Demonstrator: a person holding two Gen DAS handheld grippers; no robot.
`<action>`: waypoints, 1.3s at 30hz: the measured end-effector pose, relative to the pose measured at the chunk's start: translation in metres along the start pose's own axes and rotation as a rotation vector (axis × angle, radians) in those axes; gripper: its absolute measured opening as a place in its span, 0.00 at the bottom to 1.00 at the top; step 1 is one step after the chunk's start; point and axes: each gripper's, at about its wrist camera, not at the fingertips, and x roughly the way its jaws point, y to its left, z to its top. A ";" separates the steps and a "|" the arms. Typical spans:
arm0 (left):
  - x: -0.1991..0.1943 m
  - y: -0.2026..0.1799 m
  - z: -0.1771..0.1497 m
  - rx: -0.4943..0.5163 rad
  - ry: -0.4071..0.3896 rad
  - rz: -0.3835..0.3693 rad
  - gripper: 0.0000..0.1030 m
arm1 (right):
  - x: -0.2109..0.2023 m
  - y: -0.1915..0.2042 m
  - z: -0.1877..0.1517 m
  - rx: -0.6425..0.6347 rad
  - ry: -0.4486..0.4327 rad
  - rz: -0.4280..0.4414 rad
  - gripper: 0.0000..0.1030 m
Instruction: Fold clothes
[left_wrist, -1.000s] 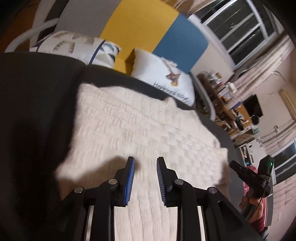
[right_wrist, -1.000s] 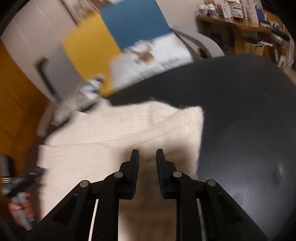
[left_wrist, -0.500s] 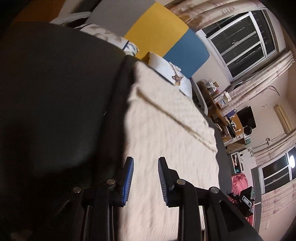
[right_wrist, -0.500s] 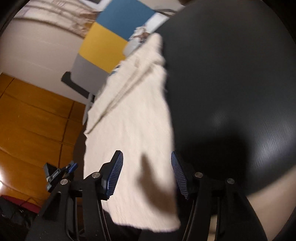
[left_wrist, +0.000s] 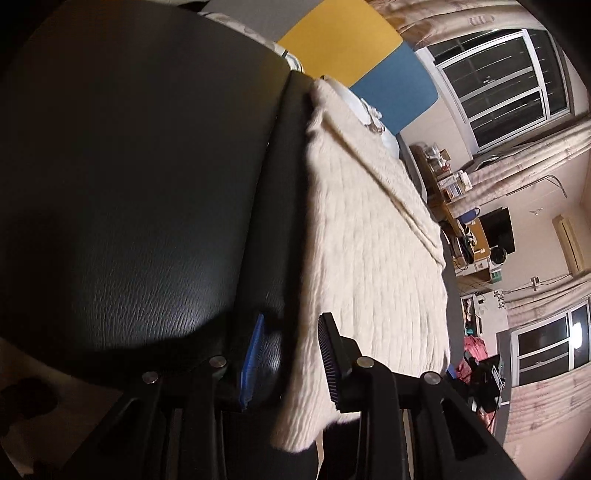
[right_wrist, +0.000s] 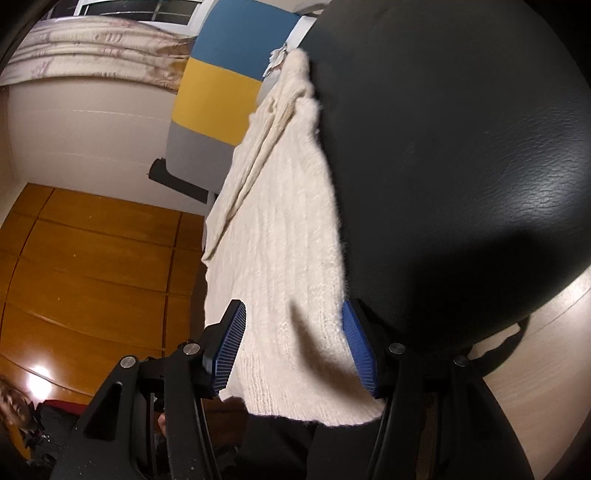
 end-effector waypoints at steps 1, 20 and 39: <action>0.000 0.003 -0.002 -0.009 0.006 -0.010 0.29 | 0.002 0.000 -0.001 0.000 0.007 0.011 0.56; 0.016 -0.010 -0.022 0.068 0.096 -0.165 0.30 | 0.021 0.025 -0.014 -0.142 0.132 0.037 0.86; 0.037 -0.148 -0.016 0.438 0.084 -0.172 0.26 | 0.084 0.165 -0.070 -0.848 0.184 -0.445 0.48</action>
